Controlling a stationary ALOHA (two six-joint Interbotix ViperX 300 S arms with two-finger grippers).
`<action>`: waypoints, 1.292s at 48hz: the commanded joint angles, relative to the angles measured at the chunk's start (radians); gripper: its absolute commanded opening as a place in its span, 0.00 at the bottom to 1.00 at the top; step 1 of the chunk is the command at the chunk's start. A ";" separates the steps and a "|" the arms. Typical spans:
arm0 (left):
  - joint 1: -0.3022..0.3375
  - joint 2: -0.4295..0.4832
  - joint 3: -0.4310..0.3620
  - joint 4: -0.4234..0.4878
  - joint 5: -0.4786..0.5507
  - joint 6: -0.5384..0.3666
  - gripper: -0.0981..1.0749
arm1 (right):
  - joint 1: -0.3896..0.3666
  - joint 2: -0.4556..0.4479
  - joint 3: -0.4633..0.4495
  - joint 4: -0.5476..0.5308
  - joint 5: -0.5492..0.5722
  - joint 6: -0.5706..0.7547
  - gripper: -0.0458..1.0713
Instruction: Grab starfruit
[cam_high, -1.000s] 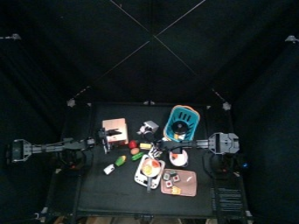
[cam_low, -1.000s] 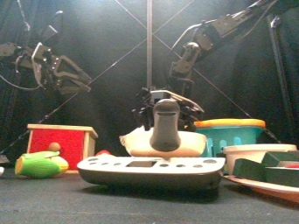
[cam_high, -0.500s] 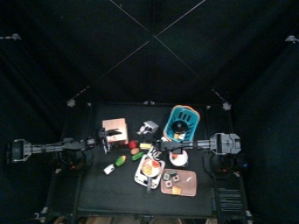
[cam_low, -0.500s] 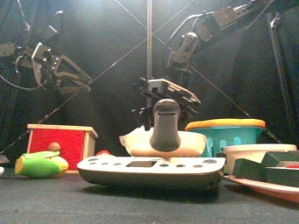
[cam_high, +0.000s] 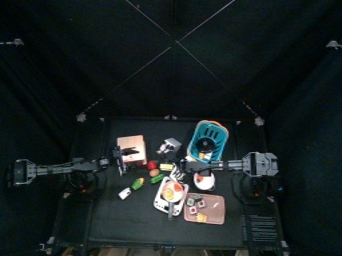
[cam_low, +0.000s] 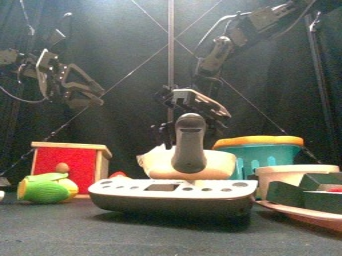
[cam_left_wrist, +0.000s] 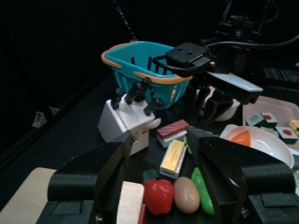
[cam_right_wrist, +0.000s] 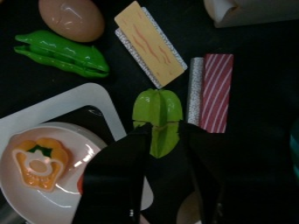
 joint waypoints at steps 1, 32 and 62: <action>0.000 0.002 -0.009 -0.002 -0.005 -0.002 0.84 | 0.002 -0.041 0.015 -0.003 -0.051 0.000 0.79; 0.000 0.002 -0.008 -0.008 -0.005 0.000 0.84 | -0.009 0.003 0.078 0.003 -0.149 0.008 0.91; -0.002 0.002 -0.008 -0.008 -0.005 0.000 0.84 | -0.014 0.020 0.094 0.009 -0.144 0.008 0.70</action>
